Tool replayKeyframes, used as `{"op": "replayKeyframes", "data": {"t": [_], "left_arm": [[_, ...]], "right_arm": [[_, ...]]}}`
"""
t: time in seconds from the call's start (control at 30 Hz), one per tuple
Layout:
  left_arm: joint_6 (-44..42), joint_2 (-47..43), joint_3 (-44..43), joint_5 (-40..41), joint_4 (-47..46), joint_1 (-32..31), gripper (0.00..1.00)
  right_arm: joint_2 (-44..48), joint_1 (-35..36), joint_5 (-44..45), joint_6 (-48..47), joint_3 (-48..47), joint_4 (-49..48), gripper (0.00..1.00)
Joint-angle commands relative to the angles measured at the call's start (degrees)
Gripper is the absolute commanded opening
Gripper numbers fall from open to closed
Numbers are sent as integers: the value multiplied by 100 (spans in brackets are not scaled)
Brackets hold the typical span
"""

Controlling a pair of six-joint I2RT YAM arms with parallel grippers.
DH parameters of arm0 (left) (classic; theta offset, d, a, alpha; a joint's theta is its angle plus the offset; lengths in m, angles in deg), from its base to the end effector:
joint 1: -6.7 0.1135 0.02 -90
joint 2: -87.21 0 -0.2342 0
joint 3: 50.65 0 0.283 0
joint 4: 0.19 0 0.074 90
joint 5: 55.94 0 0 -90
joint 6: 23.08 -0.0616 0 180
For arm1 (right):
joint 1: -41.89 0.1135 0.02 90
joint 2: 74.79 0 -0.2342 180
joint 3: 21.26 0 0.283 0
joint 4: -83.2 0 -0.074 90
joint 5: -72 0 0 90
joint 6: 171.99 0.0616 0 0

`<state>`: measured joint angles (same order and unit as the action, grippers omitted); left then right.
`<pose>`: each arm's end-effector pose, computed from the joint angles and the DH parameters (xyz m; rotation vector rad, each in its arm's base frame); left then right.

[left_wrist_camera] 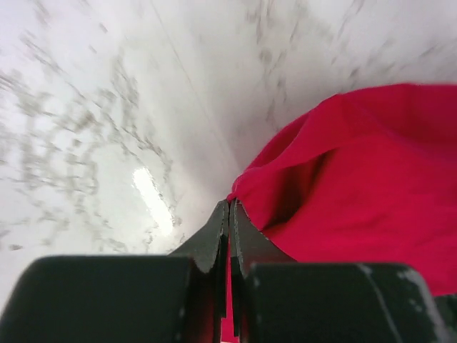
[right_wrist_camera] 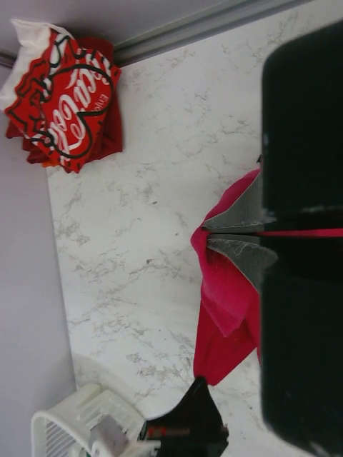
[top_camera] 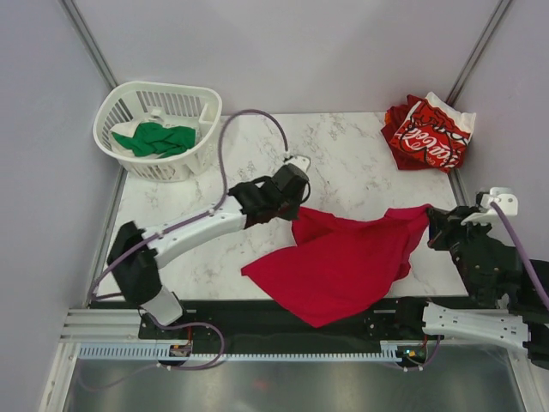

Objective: Fold and stack the t-shirts
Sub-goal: Flatten the tshirt out

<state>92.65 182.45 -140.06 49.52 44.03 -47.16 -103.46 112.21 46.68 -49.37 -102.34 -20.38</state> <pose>0.2542 -0.3203 0.2157 0.4729 2.3793 -0.3110 0.0790 0.0555 0.4093 0.1067 1.7460 0.1837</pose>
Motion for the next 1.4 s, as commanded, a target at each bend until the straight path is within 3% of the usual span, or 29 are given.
{"op": "replayKeyframes", "data": {"t": [0.0, 0.13, 0.3, 0.6, 0.73, 0.87, 0.9, 1.0, 1.07, 1.1, 1.17, 1.2, 1.3, 1.37], "left_arm": [[-411, -1172, -615, 888, 781, -19, 2], [-595, -2131, -914, 1081, 1283, -27, 2], [-1236, -3651, -1037, 942, 1372, -168, 2], [-2309, -4830, -1257, 449, 1416, -221, 2], [-2748, -4884, -1590, 799, 1249, -212, 2], [-3021, -4394, -1583, 1906, 1047, -212, 2], [-3100, -4287, -1521, 2064, 985, -212, 2], [-3224, -3874, -1214, 2470, 723, -195, 2], [-3233, -3759, -1003, 2637, 494, -142, 2], [-3242, -3759, -915, 2707, 171, -107, 2], [-3259, -3758, -730, 2751, -86, -36, 2], [-3251, -3732, -721, 2856, -140, -10, 2], [-3268, -3741, -660, 2919, -140, 25, 2], [-3189, -3820, -624, 2831, -131, 34, 2]], "right_arm": [[-104, 16, 326, -940, -709, -449, 0], [-174, 16, -367, -1968, -1175, -1265, 0], [-262, 8, -1999, -2734, -1746, -1786, 0], [-631, -27, -3682, -3639, -2713, -2147, 0], [-850, -36, -2412, -3999, -2697, -2945, 0], [-1360, 533, -243, -4965, -2075, -3850, 0], [-1457, 996, 33, -5341, -1933, -4252, 0], [-1931, 1448, 798, -6228, -1572, -5025, 0], [-2221, 1370, 1063, -7107, -1011, -5860, 0], [-2335, 917, 1011, -7573, -783, -6630, 0], [-2940, 4, 766, -7396, -883, -6420, 0], [-3291, -802, 408, -6906, -1286, -4861, 0], [-4372, -1195, 518, -6367, -2035, -4565, 0], [-4603, -1913, -424, -4797, -3035, -3620, 0]]}}
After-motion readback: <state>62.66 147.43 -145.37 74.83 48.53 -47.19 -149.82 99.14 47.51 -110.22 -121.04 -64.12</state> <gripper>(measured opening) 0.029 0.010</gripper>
